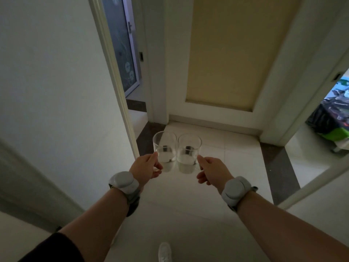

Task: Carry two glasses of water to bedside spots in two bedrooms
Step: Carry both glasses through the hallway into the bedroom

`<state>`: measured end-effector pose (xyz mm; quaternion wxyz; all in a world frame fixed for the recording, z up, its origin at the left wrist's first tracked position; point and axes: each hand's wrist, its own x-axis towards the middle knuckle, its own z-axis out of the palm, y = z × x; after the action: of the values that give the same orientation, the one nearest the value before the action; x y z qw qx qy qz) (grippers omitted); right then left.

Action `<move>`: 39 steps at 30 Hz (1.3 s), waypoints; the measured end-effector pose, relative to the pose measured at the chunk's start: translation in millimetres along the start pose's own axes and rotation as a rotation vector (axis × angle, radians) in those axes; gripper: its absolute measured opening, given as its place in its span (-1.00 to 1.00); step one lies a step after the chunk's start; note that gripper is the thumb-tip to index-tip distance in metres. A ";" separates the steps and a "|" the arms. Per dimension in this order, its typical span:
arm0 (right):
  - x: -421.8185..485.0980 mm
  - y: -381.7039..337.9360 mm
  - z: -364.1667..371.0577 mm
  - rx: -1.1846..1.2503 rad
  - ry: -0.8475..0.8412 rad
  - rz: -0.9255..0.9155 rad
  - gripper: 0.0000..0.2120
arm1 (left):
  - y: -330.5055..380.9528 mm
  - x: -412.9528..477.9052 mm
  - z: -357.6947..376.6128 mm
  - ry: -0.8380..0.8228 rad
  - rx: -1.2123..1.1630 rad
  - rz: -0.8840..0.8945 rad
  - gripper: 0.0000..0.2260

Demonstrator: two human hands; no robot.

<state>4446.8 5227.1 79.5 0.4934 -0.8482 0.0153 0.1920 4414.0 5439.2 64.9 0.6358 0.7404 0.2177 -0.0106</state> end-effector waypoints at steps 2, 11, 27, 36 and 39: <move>35.3 -6.5 -0.7 -0.009 0.014 -0.006 -0.65 | 6.7 37.5 0.4 -0.021 0.014 0.021 -0.70; 171.3 -55.7 -18.7 -0.009 0.039 0.036 -0.65 | 60.2 175.0 3.3 -0.023 0.034 0.062 -0.68; 431.0 -117.6 -99.6 -0.041 -0.095 -0.039 -0.66 | 129.6 396.0 62.8 0.155 0.023 0.025 -0.67; 552.5 -168.5 -112.2 -0.108 -0.189 -0.092 -0.64 | 164.4 485.0 70.8 0.329 -0.129 -0.065 -0.72; 590.0 -187.2 -101.5 -0.104 -0.211 -0.101 -0.63 | 168.2 521.2 58.5 0.378 -0.162 -0.071 -0.73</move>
<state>5064.8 5334.0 78.6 0.4566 -0.8475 -0.0892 0.2556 4957.5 5528.6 58.9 0.6405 0.6674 0.3592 0.1234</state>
